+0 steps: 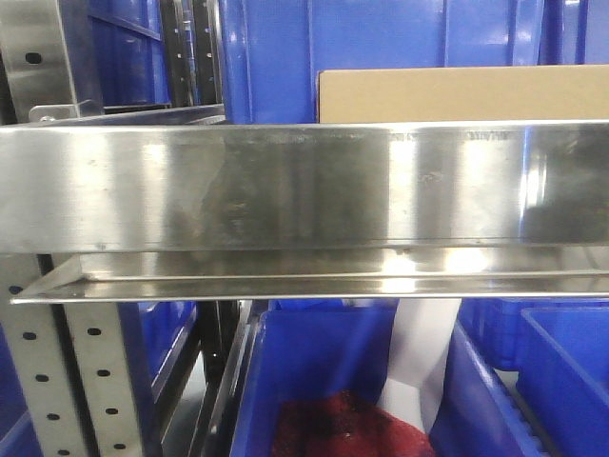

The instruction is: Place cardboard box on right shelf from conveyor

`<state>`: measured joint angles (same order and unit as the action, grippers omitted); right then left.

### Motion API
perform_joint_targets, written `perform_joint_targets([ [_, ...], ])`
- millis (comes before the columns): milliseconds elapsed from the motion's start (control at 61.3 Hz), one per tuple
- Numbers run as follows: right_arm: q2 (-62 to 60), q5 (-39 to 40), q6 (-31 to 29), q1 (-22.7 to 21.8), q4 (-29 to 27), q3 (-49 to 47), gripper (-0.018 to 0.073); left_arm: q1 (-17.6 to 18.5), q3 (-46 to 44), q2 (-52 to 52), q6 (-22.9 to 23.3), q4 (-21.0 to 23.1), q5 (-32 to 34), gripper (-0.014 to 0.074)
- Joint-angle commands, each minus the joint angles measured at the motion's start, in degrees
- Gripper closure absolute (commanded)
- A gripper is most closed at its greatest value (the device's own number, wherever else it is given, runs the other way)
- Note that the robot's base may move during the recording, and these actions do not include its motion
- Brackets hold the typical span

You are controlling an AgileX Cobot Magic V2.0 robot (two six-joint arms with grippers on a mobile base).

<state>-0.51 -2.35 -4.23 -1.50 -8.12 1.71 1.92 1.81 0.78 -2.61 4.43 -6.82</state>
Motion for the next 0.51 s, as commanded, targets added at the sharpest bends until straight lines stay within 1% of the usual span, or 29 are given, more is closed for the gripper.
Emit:
perform_joint_targets([
  [0,-1.1,5.5,0.2,-0.5,0.5,-0.3,0.0501,0.1,0.5,0.7,0.0,0.3,4.9,0.0713],
  [490,-1.1,5.5,0.2,-0.5,0.5,-0.3,0.0501,0.1,0.5,0.7,0.0,0.3,4.9,0.0713],
])
